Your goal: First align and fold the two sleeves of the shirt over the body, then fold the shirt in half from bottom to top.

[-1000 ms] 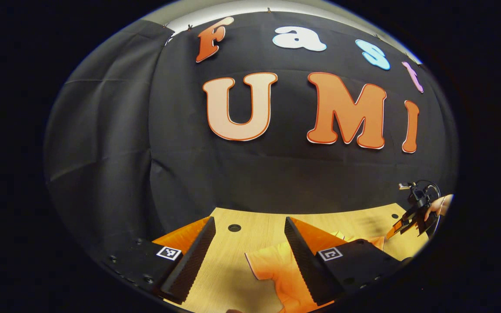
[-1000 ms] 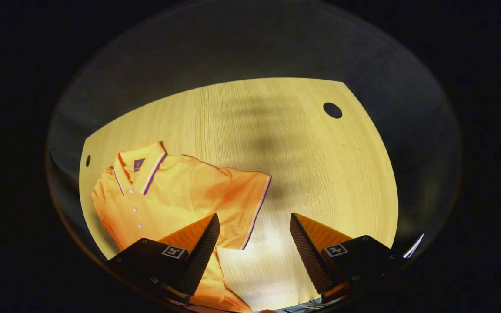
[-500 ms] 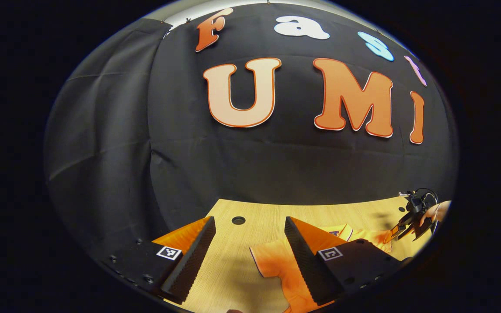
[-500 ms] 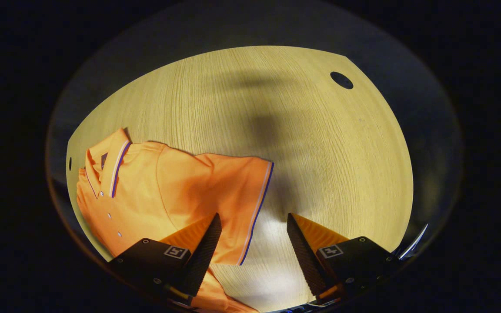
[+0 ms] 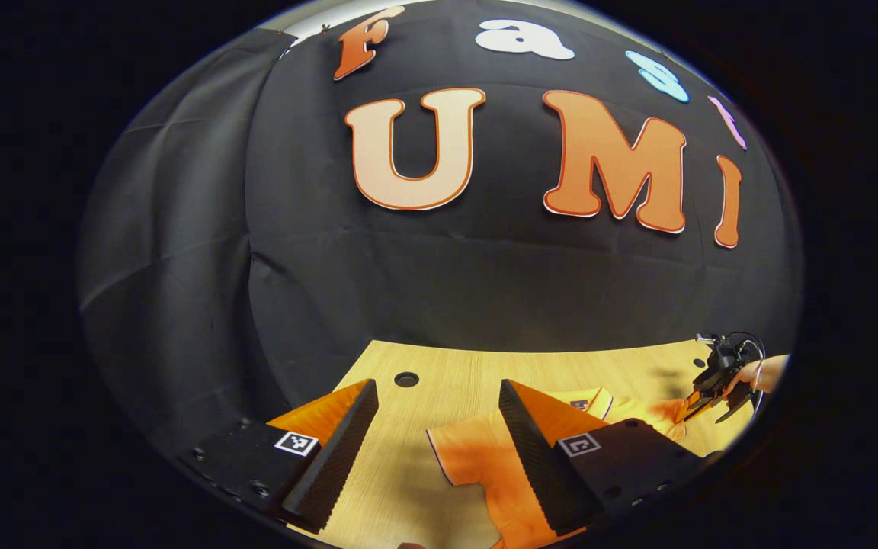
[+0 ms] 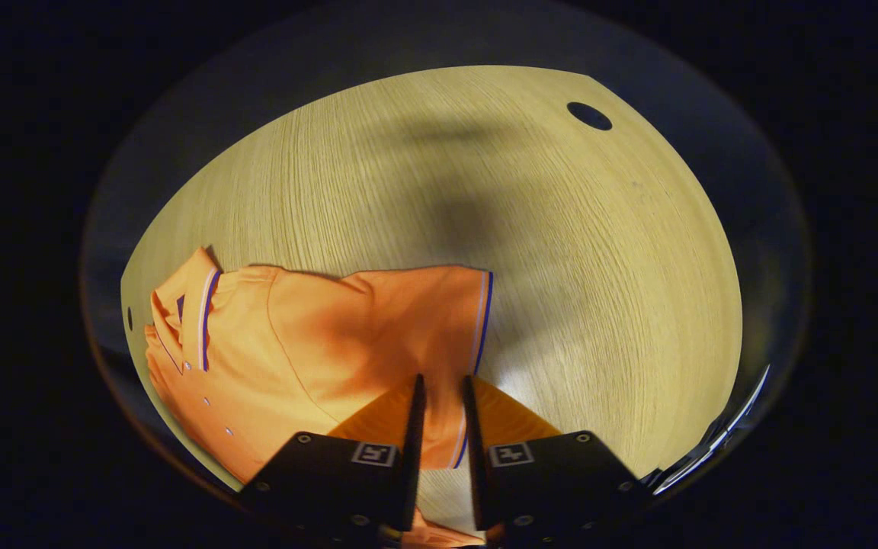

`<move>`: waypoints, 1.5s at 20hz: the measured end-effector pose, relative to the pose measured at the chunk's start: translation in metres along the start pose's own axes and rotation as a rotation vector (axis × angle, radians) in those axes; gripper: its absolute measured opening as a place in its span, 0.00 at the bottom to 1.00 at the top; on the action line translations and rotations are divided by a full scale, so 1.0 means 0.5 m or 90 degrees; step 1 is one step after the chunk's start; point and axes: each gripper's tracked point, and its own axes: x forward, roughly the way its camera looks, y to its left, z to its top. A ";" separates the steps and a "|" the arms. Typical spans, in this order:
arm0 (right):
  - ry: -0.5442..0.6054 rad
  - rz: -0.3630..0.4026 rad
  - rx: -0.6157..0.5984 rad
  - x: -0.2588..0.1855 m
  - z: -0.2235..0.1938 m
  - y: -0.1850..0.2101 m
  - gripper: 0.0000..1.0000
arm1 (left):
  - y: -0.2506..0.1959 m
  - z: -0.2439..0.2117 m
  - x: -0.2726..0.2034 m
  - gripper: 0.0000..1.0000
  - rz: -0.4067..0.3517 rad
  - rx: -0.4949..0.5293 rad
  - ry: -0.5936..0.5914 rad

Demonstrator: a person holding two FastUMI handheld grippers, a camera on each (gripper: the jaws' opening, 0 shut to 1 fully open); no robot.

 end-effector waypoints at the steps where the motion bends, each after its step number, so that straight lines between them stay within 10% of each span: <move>1: -0.009 0.007 -0.008 -0.004 0.001 -0.003 0.08 | 0.006 -0.001 0.000 0.98 0.003 -0.001 0.001; 17: -0.111 0.081 -0.052 -0.172 0.013 0.087 0.08 | 0.095 0.001 -0.058 0.98 0.019 -0.043 -0.020; 30: -0.132 0.119 -0.180 -0.264 -0.065 0.307 0.08 | 0.223 -0.012 -0.138 0.98 0.045 -0.062 -0.036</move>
